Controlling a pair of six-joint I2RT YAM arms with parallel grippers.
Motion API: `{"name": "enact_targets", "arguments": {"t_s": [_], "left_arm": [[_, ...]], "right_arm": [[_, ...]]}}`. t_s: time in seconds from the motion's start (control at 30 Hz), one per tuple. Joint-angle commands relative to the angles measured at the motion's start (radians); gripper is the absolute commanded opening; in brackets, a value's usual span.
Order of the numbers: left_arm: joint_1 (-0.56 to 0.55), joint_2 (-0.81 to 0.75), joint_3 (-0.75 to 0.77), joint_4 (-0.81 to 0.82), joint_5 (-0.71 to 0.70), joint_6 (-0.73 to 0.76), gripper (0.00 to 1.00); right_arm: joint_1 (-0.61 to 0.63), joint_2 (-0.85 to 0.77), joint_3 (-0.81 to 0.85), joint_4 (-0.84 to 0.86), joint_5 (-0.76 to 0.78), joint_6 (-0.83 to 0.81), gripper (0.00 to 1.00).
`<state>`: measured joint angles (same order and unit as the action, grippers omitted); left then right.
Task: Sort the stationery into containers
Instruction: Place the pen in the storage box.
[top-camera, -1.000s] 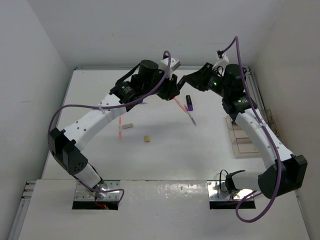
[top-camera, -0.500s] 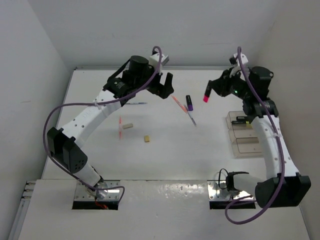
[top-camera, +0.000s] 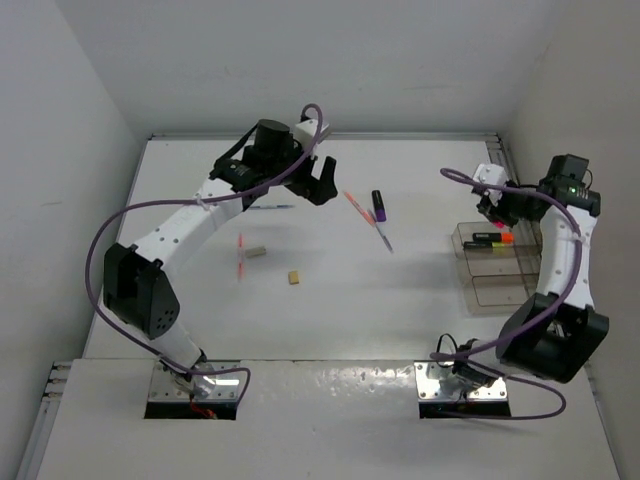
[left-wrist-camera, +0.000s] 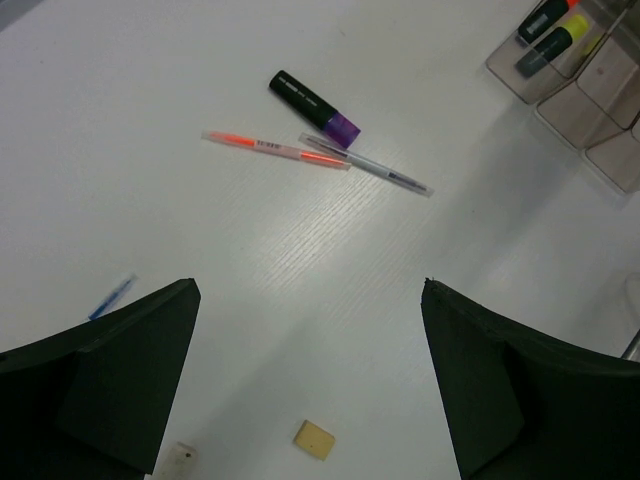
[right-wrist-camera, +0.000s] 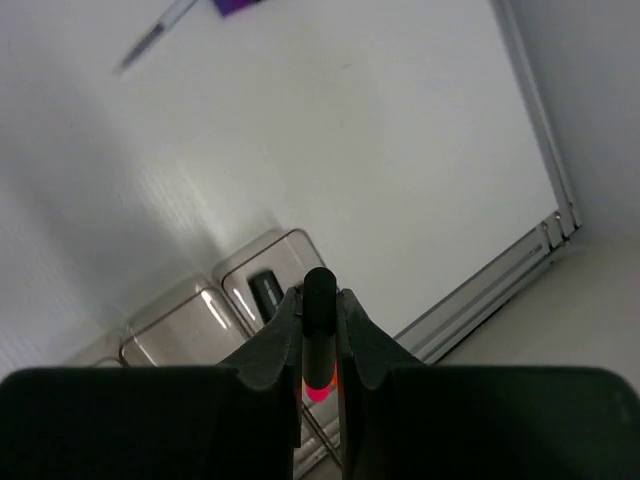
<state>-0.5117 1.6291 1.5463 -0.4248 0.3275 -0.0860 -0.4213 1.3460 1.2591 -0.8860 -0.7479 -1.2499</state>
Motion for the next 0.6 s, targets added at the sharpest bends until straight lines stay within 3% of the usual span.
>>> {"name": "enact_targets", "arguments": {"t_s": [0.0, 0.13, 0.43, 0.53, 0.57], "left_arm": [[-0.017, 0.008, -0.022, 0.055, -0.036, 0.012, 1.00], [-0.021, 0.026, -0.025, 0.052, -0.054, 0.011, 1.00], [-0.022, 0.072, -0.014, 0.057, -0.103, -0.023, 1.00], [-0.030, 0.113, 0.014, 0.049, -0.171, -0.076, 0.99], [-0.036, 0.139, 0.044, 0.044, -0.200, -0.090, 0.99]], "right_arm": [[-0.022, 0.050, 0.019, -0.174, 0.004, -0.426, 0.00], [-0.033, 0.113, -0.012, -0.182, 0.074, -0.589, 0.00], [-0.045, 0.225, -0.046, -0.123, 0.197, -0.655, 0.01], [-0.043, 0.242, -0.076, -0.090, 0.226, -0.652, 0.32], [-0.043, 0.243, -0.081, -0.082, 0.228, -0.643, 0.48]]}}
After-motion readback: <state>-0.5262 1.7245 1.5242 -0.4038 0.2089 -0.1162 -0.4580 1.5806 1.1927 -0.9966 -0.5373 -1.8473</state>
